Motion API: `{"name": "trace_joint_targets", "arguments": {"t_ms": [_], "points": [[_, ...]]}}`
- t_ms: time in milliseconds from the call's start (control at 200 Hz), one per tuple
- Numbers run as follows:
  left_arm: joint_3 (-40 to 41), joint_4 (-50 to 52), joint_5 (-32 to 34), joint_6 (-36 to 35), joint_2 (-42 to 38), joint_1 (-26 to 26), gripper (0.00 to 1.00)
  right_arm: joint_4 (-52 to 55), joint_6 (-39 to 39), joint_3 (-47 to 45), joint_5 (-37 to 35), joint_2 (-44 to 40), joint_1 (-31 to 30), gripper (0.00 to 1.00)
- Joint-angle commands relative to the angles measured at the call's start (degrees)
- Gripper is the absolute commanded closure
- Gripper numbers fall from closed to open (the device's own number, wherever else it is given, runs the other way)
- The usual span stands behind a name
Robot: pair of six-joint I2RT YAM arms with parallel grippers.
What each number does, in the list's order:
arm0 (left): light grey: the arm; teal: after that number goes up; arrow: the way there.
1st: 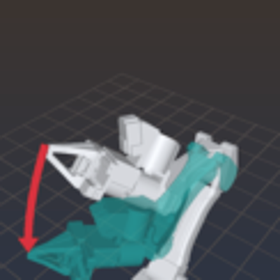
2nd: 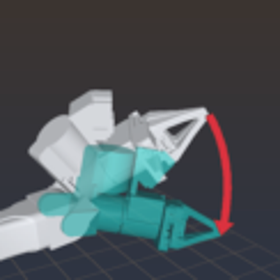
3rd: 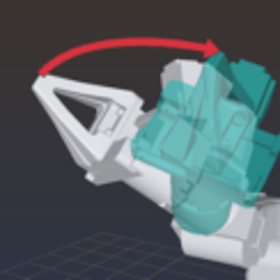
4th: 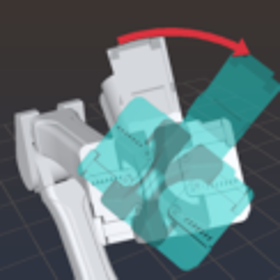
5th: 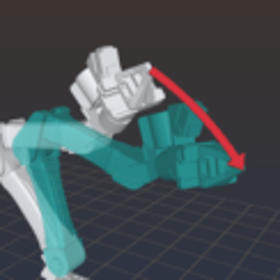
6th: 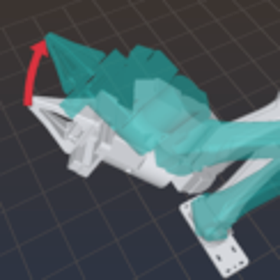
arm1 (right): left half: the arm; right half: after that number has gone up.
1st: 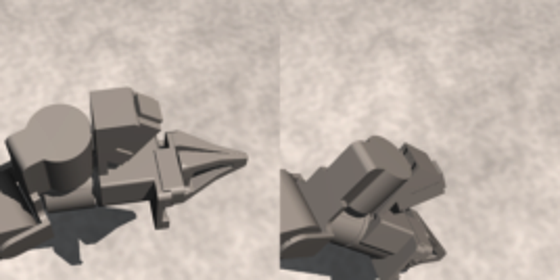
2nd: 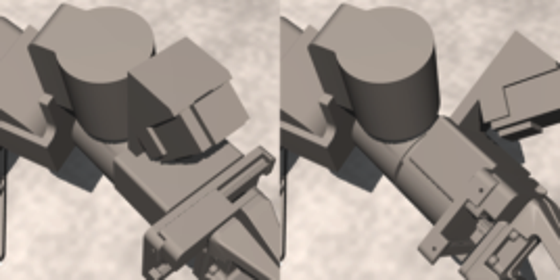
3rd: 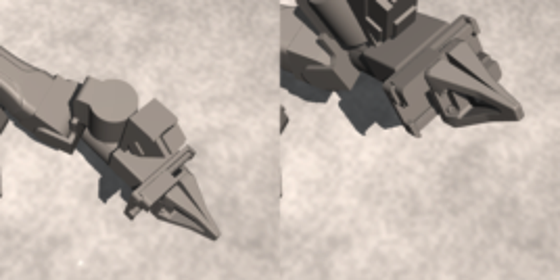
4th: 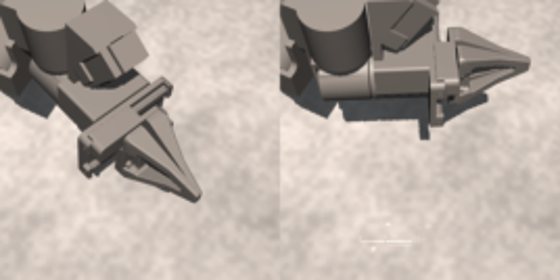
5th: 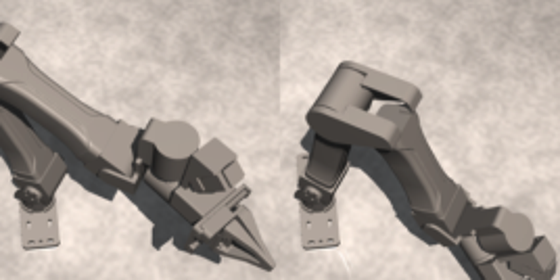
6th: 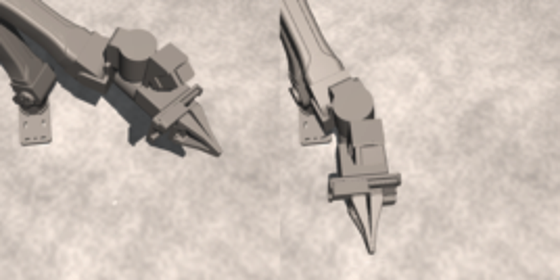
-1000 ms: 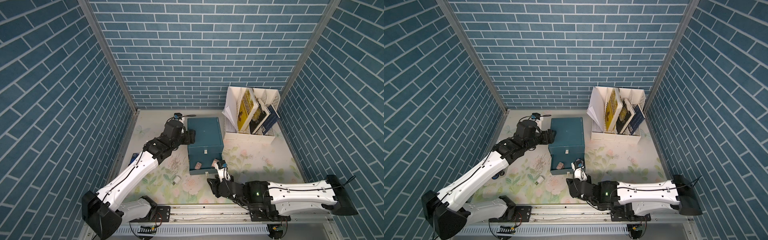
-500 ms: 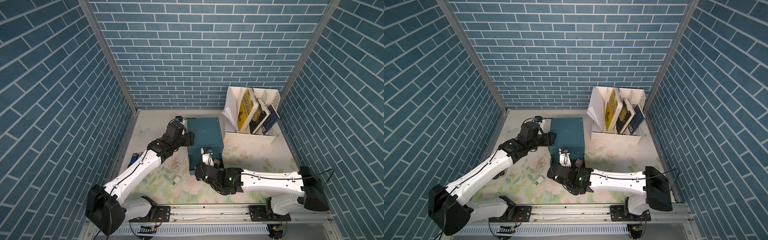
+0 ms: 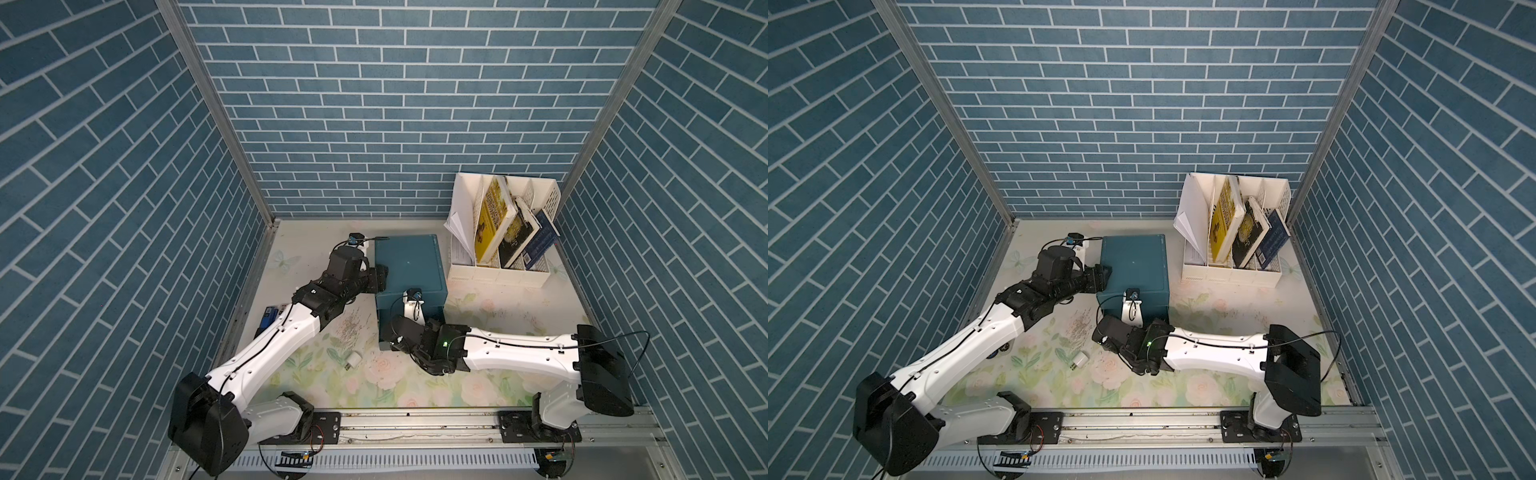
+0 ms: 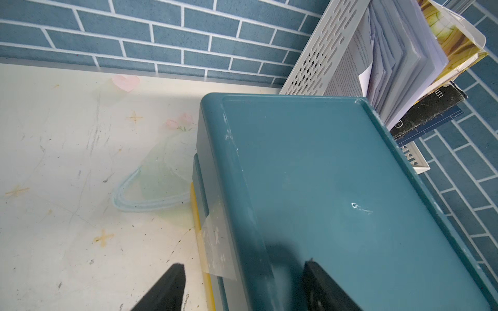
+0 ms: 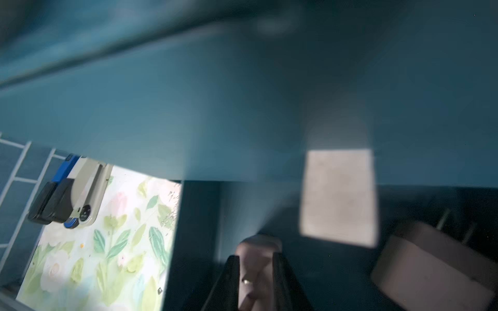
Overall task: Place the plugs into the drawer by color
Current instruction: Close the drawer of the storage box.
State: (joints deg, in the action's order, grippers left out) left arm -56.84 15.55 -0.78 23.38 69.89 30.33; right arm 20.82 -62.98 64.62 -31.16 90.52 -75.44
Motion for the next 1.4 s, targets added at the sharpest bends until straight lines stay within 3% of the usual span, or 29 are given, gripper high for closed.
{"name": "trace_joint_targets", "arguments": {"t_ms": [0,95,195,370,495,715,920,1220,1395], "points": [[1.56,3.08,-0.03,-1.71,-0.13,-0.82,0.26,7.85,-4.53,-2.79,-1.58,-3.15,0.40,0.75],[1.47,2.91,-0.43,-1.76,-0.13,-0.88,0.26,5.25,-1.71,-4.87,-2.95,-6.57,-0.73,0.71],[1.12,3.15,-0.51,-1.84,0.10,-0.88,0.26,4.33,0.76,-5.78,-6.68,-9.96,-4.45,0.56],[0.52,2.73,-1.02,-1.58,0.99,-0.97,0.26,9.71,-0.15,-5.19,-9.98,-11.80,-9.02,0.40],[0.17,2.65,-1.83,-1.47,1.61,-0.95,0.26,6.88,-0.35,-8.65,-9.83,-13.62,-13.41,0.36],[-0.07,2.51,-3.72,-1.67,2.25,-0.93,0.25,-8.50,-4.52,-21.36,-5.56,-17.57,-15.88,0.35],[0.10,3.08,-4.06,-1.32,1.66,-0.96,0.26,-15.07,-1.69,-24.37,-3.67,-17.37,-10.66,0.36],[1.97,2.67,-5.90,-1.87,1.32,-0.97,0.31,-19.44,5.20,-21.89,-6.67,-13.84,-5.18,0.61],[2.56,2.75,-6.04,-3.54,1.29,-0.96,0.34,-20.78,8.43,-19.61,-6.56,-10.64,-1.04,0.66]]}}
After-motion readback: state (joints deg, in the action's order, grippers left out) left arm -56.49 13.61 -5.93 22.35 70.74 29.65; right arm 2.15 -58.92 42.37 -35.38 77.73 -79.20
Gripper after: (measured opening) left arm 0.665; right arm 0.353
